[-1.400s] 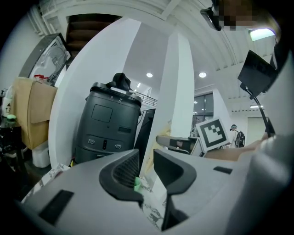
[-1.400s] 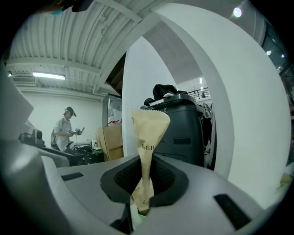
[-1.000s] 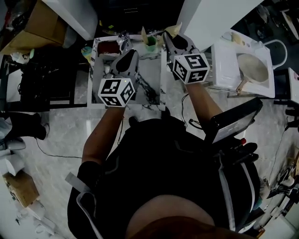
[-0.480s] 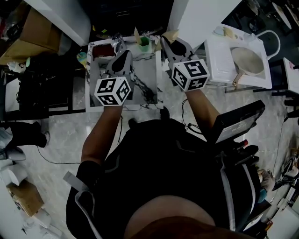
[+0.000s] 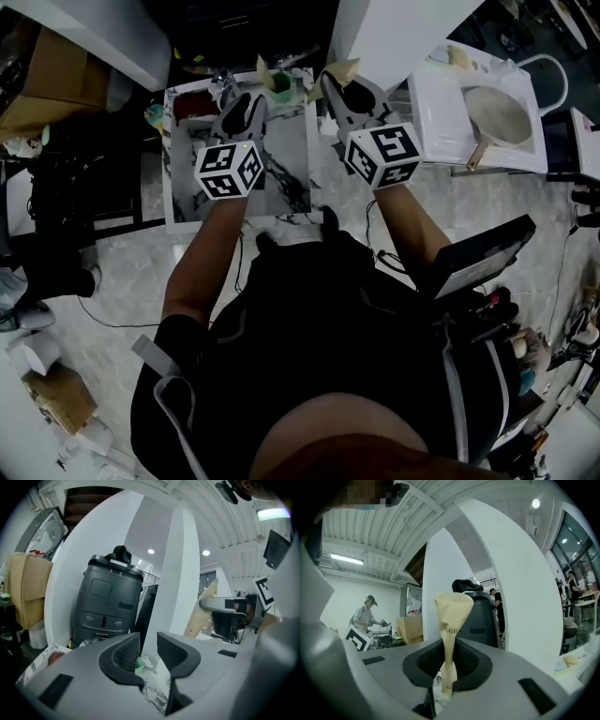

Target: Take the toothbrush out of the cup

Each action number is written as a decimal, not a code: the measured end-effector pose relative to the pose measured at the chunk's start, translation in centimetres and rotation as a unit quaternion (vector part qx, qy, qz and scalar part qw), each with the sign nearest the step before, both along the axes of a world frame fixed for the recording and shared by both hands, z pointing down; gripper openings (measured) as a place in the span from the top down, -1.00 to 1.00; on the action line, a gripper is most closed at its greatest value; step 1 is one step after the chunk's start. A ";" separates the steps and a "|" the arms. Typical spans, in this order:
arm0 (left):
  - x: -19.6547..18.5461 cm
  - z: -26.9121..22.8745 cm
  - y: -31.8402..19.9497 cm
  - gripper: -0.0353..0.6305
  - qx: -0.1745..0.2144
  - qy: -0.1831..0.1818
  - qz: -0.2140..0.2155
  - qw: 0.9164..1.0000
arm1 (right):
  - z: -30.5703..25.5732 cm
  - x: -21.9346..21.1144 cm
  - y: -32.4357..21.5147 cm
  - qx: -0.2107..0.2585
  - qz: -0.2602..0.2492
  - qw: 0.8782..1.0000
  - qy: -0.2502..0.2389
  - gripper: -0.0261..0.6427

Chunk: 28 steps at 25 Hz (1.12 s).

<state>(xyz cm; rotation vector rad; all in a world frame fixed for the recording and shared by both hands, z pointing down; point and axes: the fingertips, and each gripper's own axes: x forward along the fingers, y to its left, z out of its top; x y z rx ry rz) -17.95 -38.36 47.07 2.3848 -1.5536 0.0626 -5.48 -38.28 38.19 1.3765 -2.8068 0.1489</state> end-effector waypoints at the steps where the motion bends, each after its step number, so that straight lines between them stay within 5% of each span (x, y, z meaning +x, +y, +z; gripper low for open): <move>1: 0.1 0.5 -0.7 0.57 -0.006 0.000 -0.001 1.000 | 0.2 0.2 -0.3 -0.002 0.001 1.000 0.001 0.78; 19: 0.4 9.5 -9.2 0.37 -0.068 -0.025 -0.055 0.996 | 5.0 2.0 -3.9 -0.037 -0.010 0.999 0.006 0.78; 28: 0.8 11.2 -11.0 0.37 -0.056 -0.026 -0.061 0.996 | 7.1 2.8 -4.4 -0.051 -0.007 0.999 0.007 0.78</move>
